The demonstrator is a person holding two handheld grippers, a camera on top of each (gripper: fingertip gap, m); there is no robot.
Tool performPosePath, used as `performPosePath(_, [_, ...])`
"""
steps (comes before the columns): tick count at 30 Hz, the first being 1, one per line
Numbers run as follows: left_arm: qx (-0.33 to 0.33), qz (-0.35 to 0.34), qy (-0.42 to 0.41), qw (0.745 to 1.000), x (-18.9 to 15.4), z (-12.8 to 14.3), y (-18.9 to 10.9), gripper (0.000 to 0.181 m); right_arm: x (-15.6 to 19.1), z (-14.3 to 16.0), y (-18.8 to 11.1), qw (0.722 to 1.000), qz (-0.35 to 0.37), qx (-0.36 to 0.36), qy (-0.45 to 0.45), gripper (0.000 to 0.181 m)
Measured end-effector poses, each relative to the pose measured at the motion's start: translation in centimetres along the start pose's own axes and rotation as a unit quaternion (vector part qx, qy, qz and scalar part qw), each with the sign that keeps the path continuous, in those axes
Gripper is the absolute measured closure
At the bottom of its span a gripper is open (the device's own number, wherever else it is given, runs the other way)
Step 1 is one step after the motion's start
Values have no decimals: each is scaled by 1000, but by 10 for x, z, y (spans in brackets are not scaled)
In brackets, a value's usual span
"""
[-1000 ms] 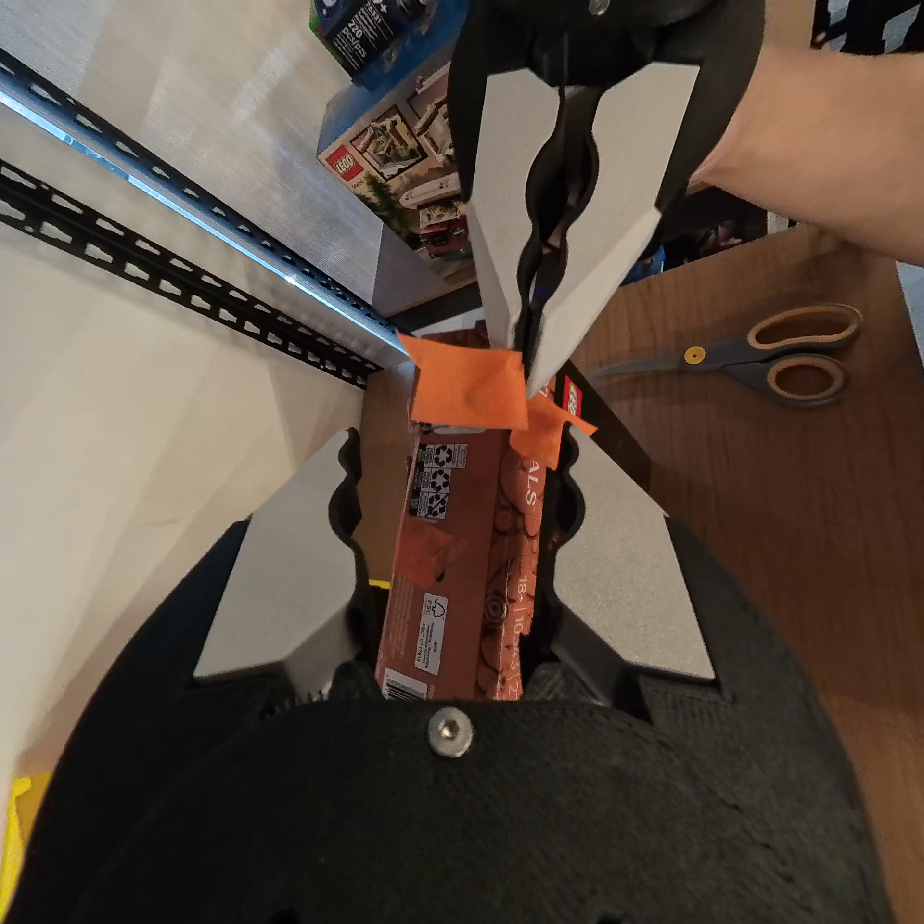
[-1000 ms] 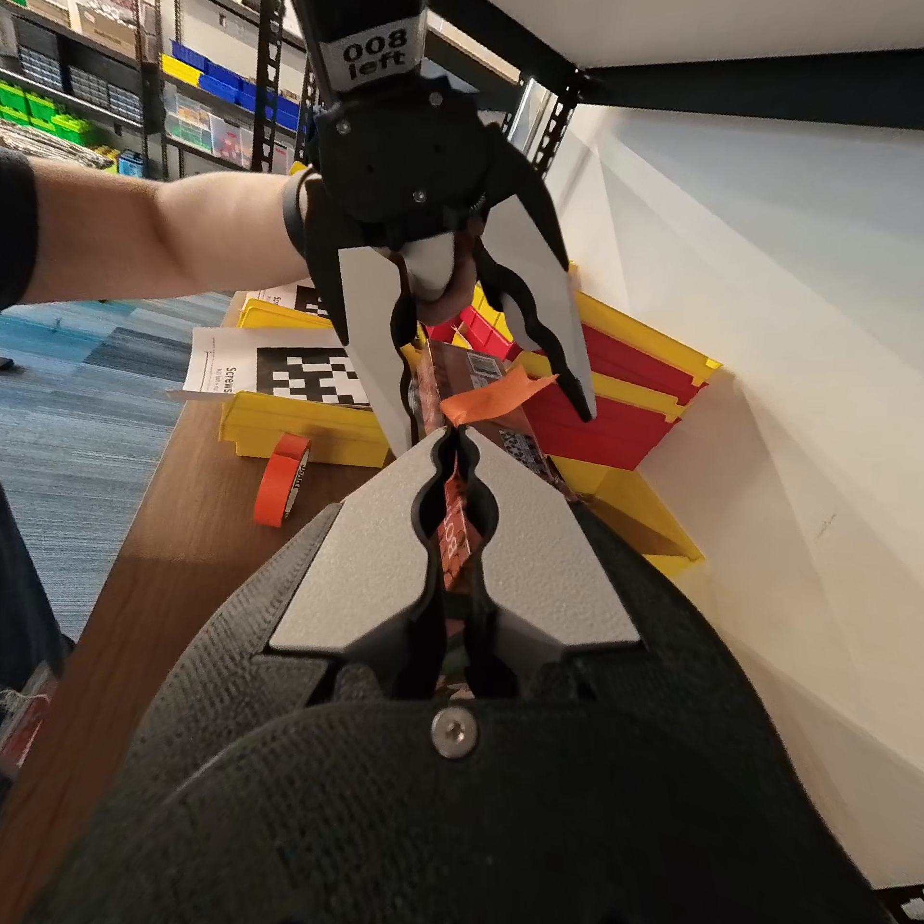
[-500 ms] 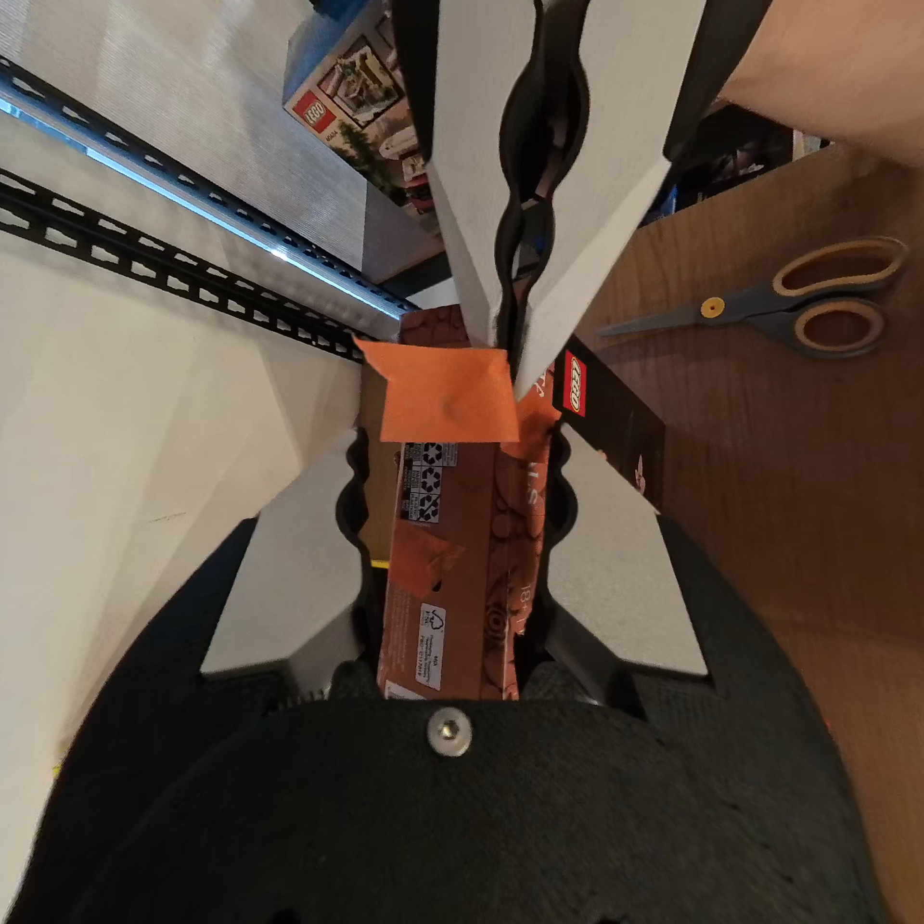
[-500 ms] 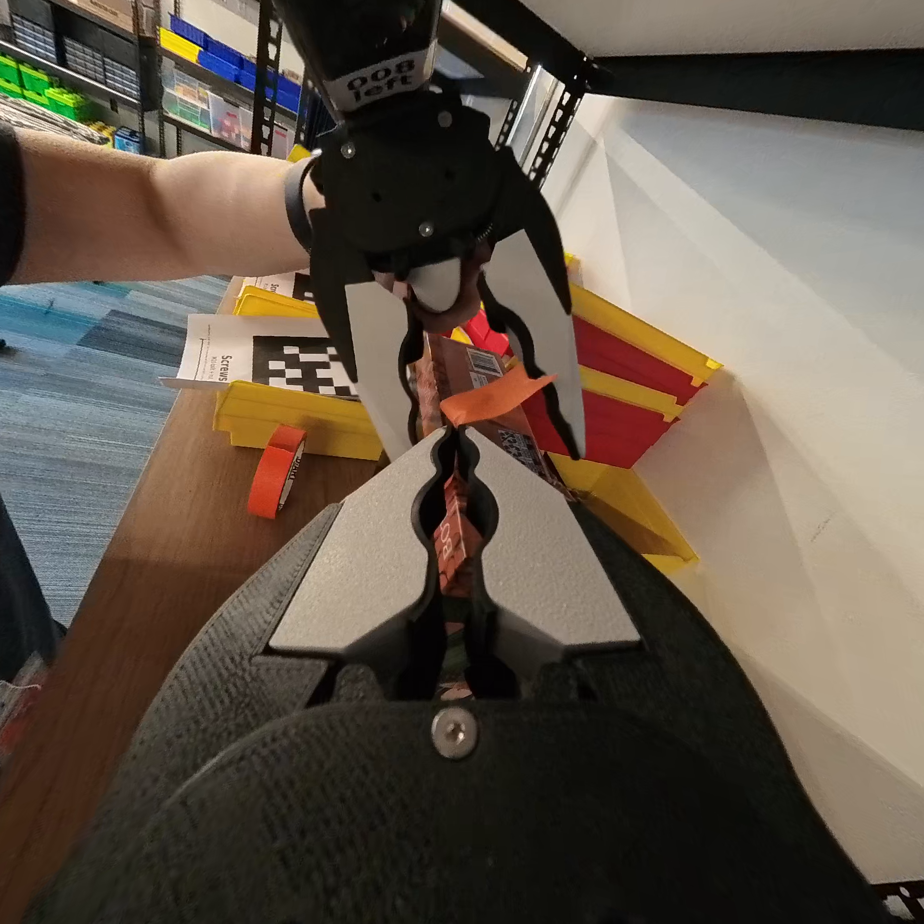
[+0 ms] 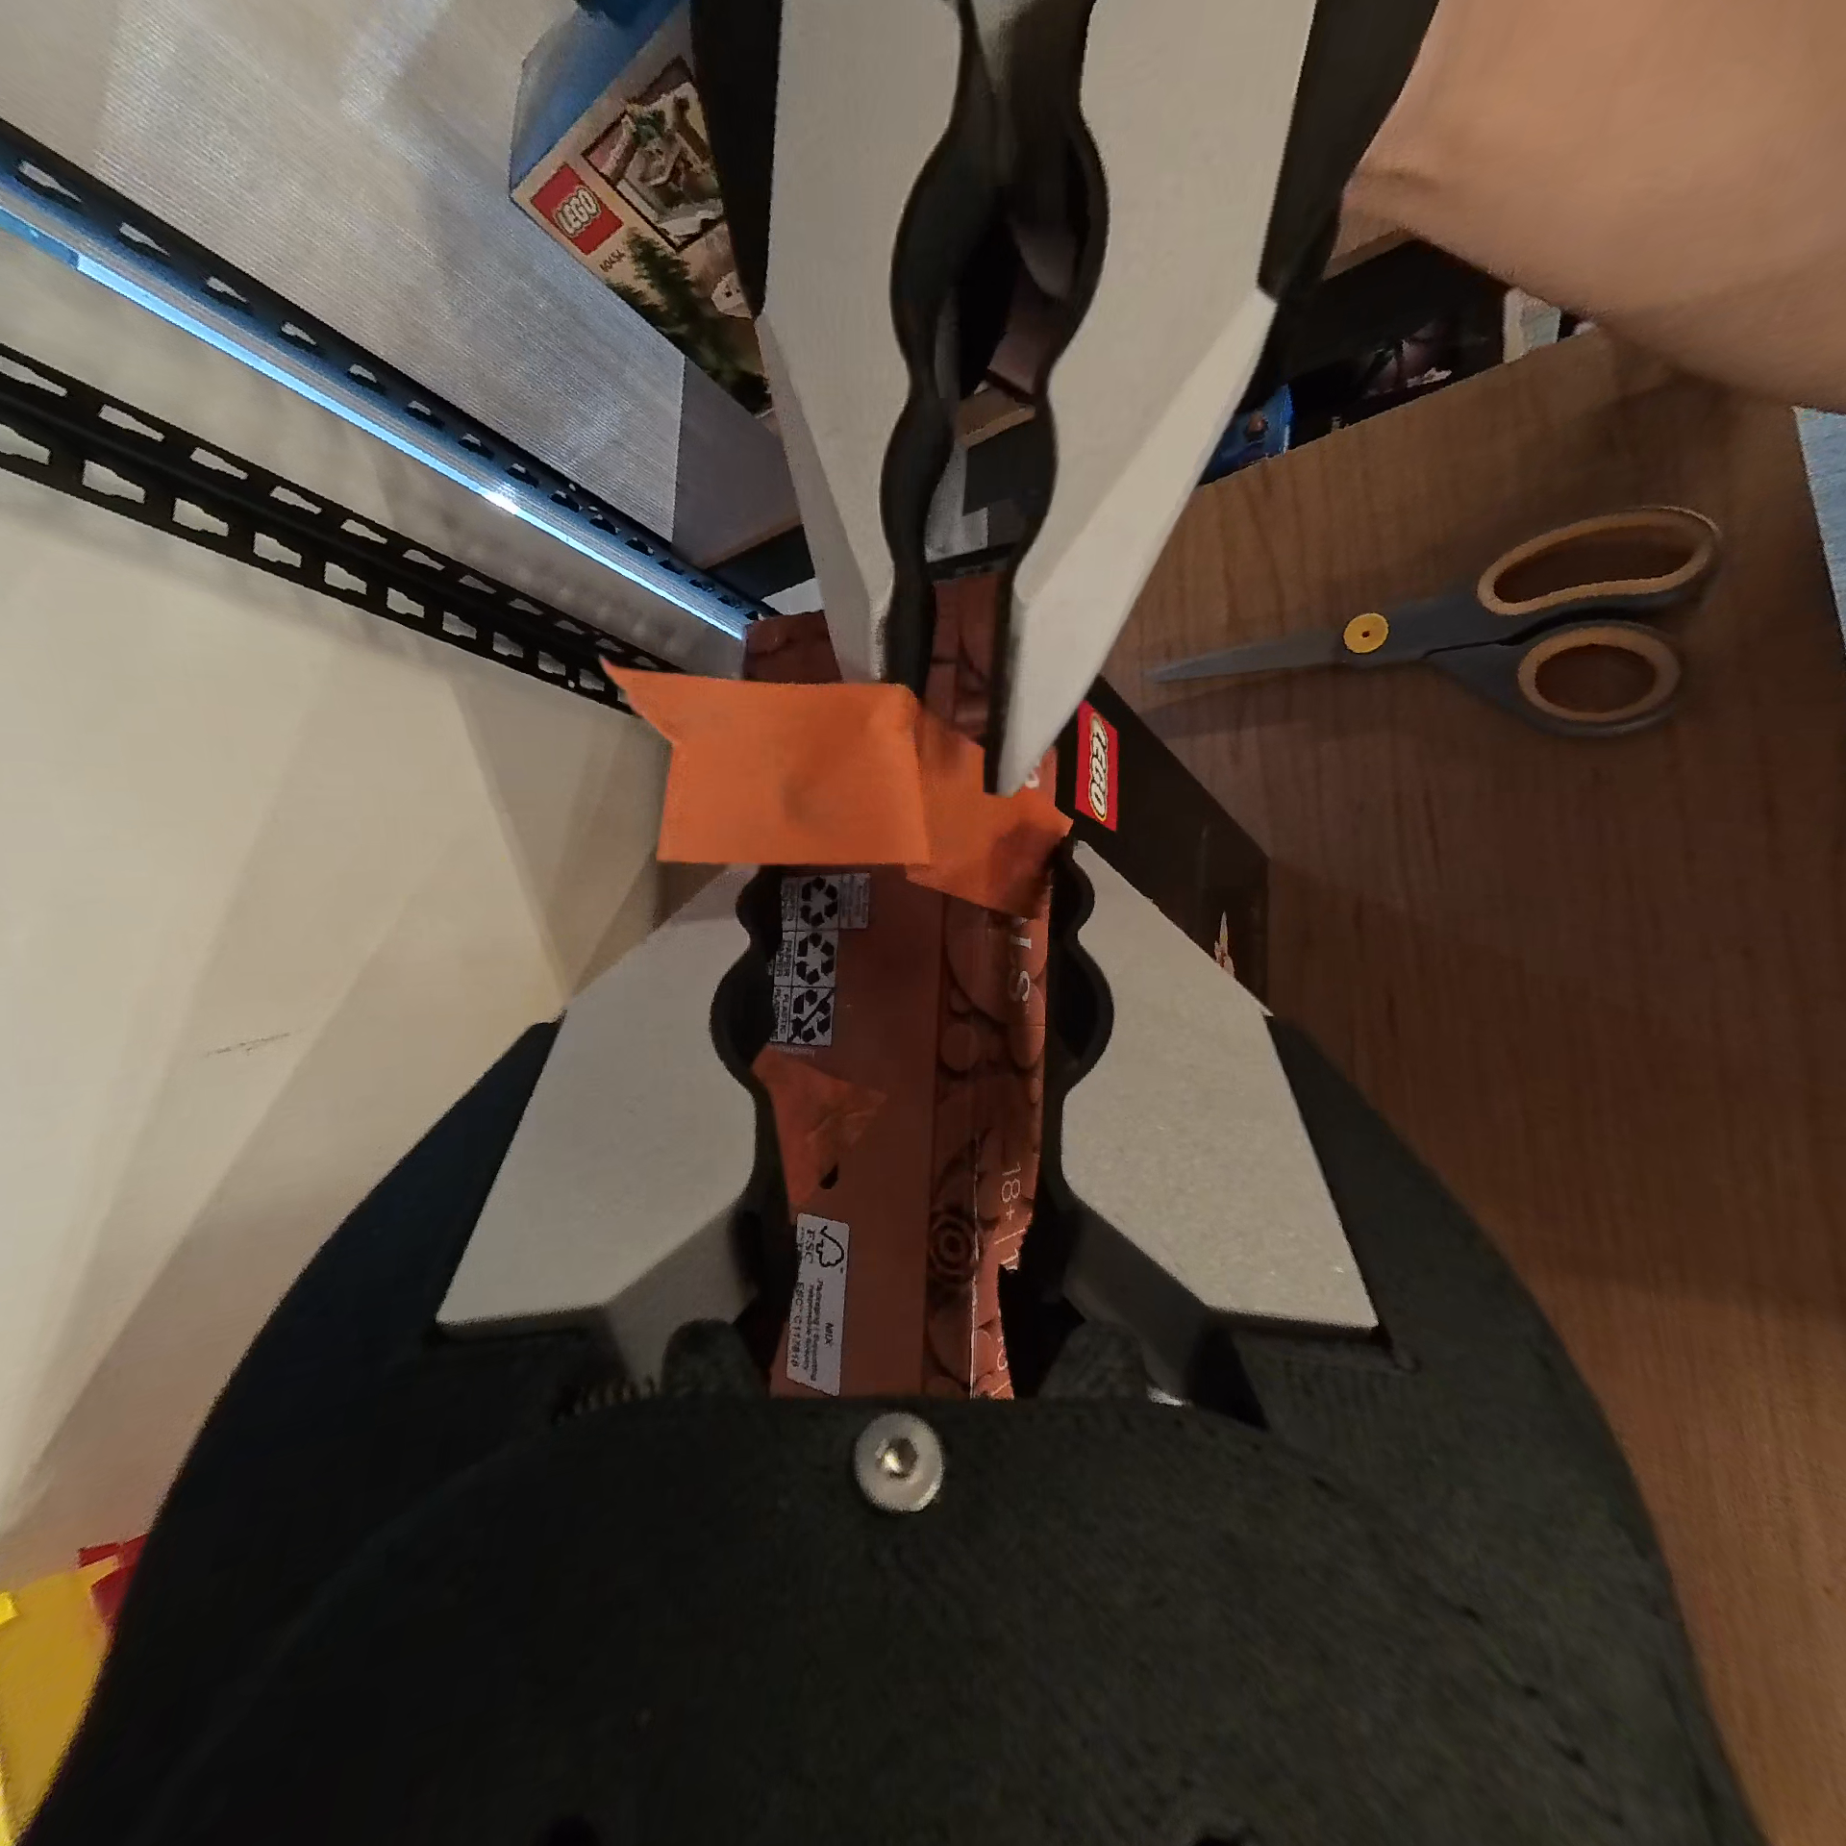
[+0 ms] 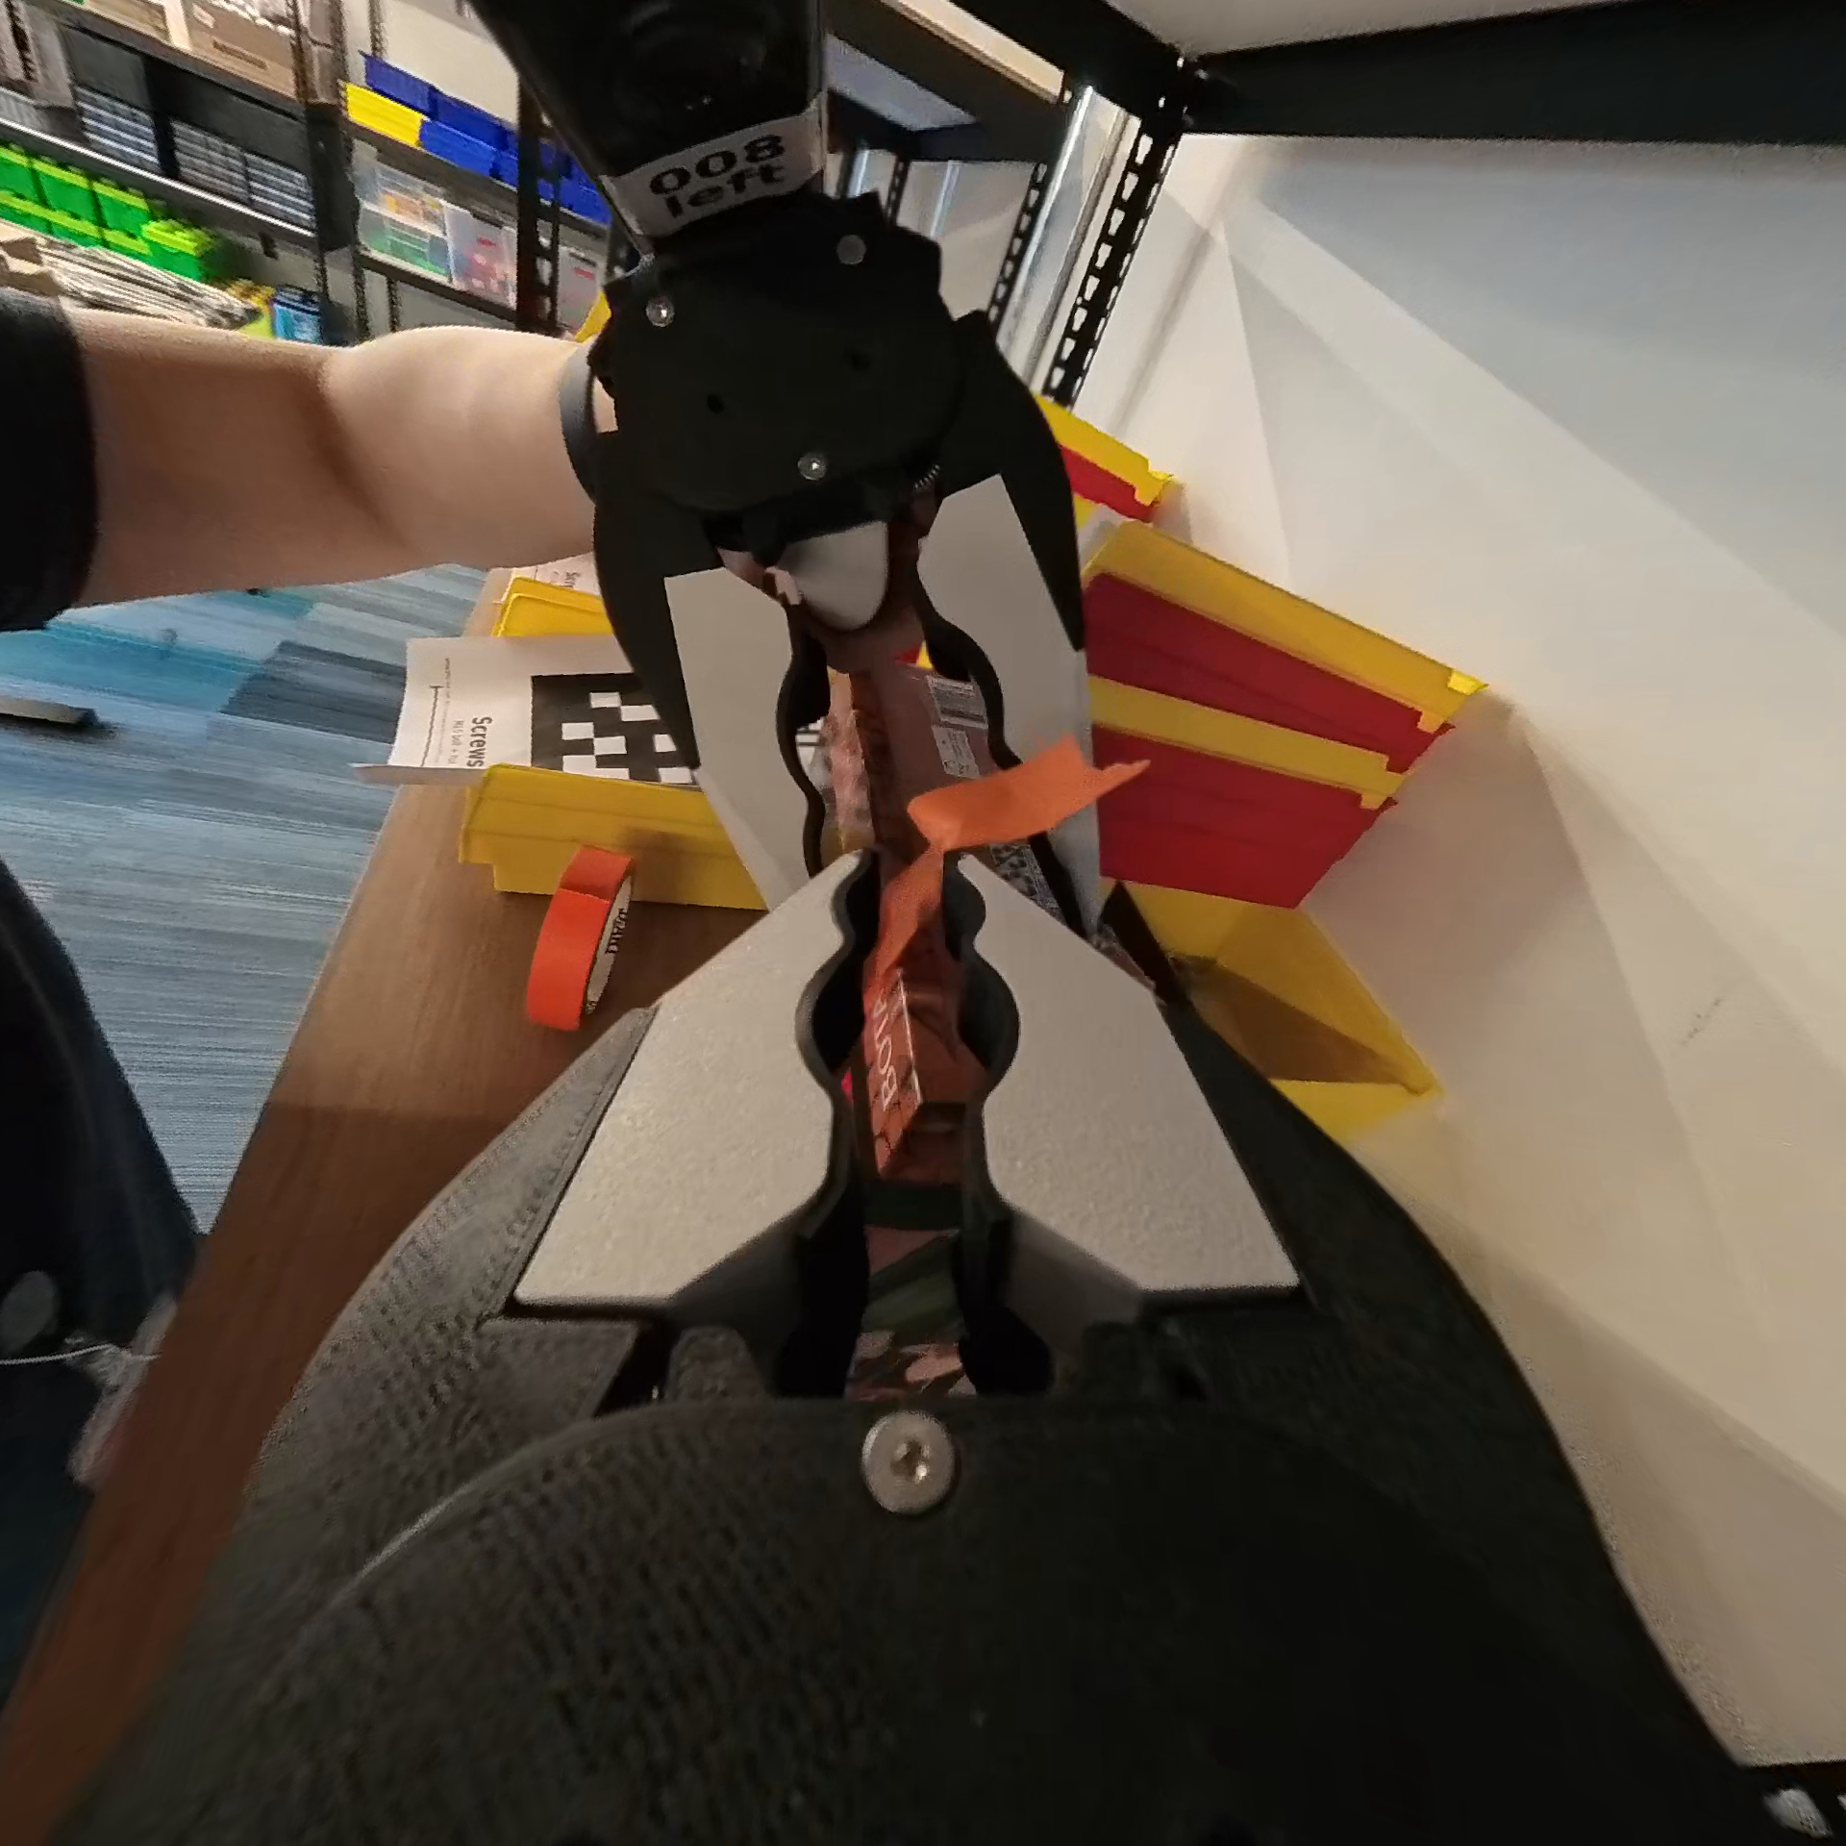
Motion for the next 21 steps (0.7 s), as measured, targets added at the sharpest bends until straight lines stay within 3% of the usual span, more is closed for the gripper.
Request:
performPosePath(4, [1, 4, -2, 1000, -1, 0, 1, 129, -2, 3, -1, 1000, -1, 27, 6, 168])
performPosePath(15, [2, 1, 4, 1000, -2, 0, 1, 129, -3, 12, -6, 972, 32, 217, -85, 159])
performPosePath(17, [2, 1, 4, 1000, -2, 0, 1, 129, -11, 15, -10, 960, 57, 254, -100, 141])
performPosePath(21, [3, 1, 6, 1000, -2, 0, 1, 129, -15, 11, -15, 958, 56, 268, -82, 139])
Point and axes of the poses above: each gripper's, where its closed fingertips meet, y out along the fingers, z out of its underside, x = y × z across the jaws, the point moved 2 cm from there along -y, back along the fingers, and after that the axes turned 9 degrees about -x, right-handed, at the moved point
